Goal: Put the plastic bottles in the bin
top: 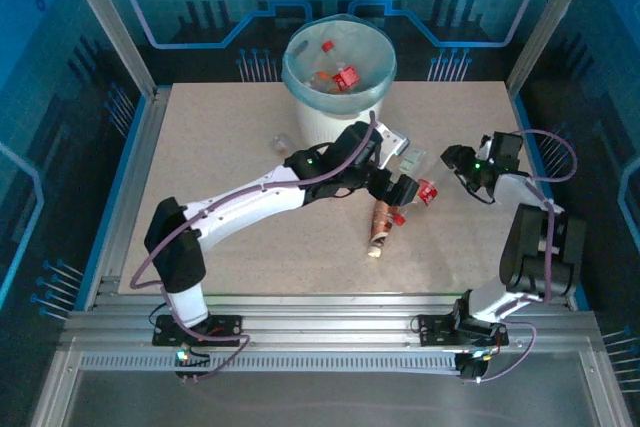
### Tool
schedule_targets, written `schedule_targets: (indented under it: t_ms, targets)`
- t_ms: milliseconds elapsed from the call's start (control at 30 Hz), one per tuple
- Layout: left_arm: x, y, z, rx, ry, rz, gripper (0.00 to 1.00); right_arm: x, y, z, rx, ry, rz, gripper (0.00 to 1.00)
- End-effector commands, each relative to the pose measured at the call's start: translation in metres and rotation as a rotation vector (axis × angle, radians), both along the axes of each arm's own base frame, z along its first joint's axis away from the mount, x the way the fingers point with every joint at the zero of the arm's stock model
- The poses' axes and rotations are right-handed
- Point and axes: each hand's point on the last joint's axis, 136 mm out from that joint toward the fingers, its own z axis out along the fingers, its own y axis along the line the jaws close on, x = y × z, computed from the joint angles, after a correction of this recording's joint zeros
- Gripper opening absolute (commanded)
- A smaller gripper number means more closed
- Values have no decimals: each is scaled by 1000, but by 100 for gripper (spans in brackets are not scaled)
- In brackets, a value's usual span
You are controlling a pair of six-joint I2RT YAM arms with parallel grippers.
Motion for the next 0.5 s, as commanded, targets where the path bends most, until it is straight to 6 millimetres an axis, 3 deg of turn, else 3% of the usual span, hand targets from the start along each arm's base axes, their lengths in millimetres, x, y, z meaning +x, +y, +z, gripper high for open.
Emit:
schedule_targets:
  t_ms: [0, 200, 300, 333, 467]
  targets:
    - [-3, 9, 34, -68, -63, 20, 99, -15, 0, 20, -112, -19, -18, 47]
    - [-6, 23, 53, -127, -125, 53, 99, -33, 7, 86, -333, -152, -30, 46]
    - [-6, 31, 62, -152, -152, 74, 99, -45, 16, 110, -415, -211, -24, 44]
    - [-6, 34, 65, -162, -159, 80, 99, -44, 20, 133, -437, -263, -30, 44]
    - [-6, 50, 73, -185, -193, 119, 99, -48, 37, 166, -470, -344, -11, 44]
